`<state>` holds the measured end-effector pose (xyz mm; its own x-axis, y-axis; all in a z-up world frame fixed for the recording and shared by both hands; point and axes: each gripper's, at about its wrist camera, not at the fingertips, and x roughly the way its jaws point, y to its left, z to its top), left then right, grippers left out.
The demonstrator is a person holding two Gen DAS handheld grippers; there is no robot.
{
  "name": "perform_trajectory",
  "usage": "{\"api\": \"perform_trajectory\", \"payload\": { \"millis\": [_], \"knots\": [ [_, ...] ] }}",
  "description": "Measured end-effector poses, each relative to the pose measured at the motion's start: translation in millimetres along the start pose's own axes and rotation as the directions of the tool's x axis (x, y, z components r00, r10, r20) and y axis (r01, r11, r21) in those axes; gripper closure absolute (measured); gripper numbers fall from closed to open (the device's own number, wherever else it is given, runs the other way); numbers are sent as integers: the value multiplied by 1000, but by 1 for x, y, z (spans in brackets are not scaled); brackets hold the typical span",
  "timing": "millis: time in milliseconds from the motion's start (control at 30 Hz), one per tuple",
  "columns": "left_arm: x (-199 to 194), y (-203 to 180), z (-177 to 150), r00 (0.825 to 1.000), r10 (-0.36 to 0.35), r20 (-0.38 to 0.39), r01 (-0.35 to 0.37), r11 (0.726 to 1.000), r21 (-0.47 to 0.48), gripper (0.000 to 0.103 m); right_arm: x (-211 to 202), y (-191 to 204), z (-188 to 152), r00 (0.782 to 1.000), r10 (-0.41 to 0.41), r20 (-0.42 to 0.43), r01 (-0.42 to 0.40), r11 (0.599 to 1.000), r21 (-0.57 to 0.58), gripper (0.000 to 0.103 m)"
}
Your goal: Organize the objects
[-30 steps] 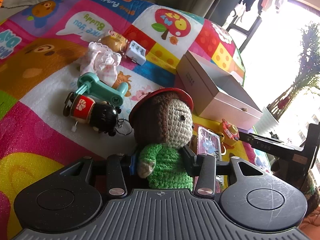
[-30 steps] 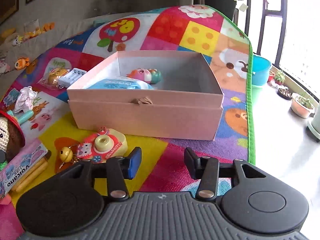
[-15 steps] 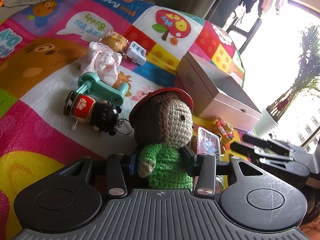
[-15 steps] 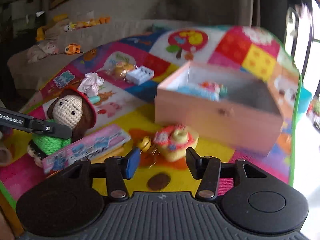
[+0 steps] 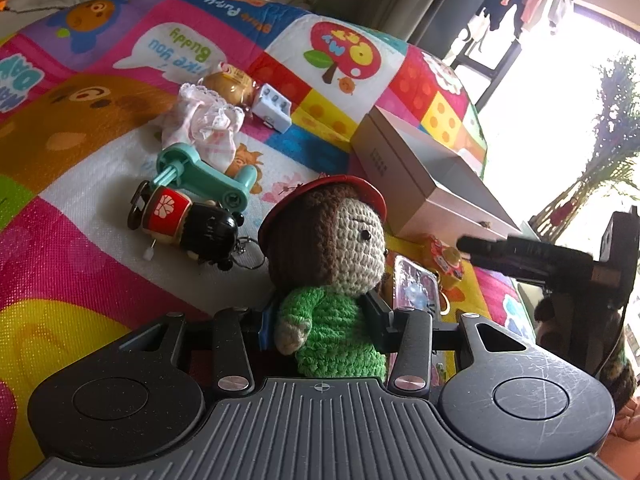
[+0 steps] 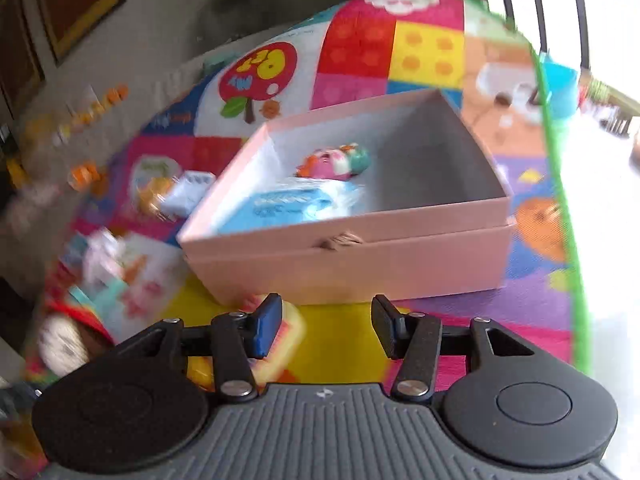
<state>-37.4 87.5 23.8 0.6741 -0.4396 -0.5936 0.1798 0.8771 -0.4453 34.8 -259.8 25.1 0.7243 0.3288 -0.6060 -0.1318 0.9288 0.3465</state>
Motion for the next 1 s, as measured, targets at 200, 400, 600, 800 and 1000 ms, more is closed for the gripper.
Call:
{"api": "perform_trajectory", "payload": {
  "millis": [200, 400, 600, 800, 1000],
  "knots": [
    [0, 0, 0, 1000, -2, 1, 2, 1000, -1, 55, 15, 11, -1, 1000, 0, -20, 0, 1000, -3, 54],
    [0, 0, 0, 1000, 0, 2, 0, 1000, 0, 55, -10, 3, -16, 999, -26, -40, 24, 999, -48, 55],
    [-1, 2, 0, 1000, -1, 0, 1, 1000, 1, 55, -54, 12, -44, 1000, 21, -14, -24, 978, -205, 51],
    [0, -2, -1, 1000, 15, 1, -15, 1000, 9, 55, -51, 34, -57, 995, 64, -78, -87, 930, -356, 43],
    [1, -5, -2, 999, 32, -3, -32, 999, 29, 55, -36, 49, -61, 998, 7, -63, -32, 915, -402, 47]
  ]
}}
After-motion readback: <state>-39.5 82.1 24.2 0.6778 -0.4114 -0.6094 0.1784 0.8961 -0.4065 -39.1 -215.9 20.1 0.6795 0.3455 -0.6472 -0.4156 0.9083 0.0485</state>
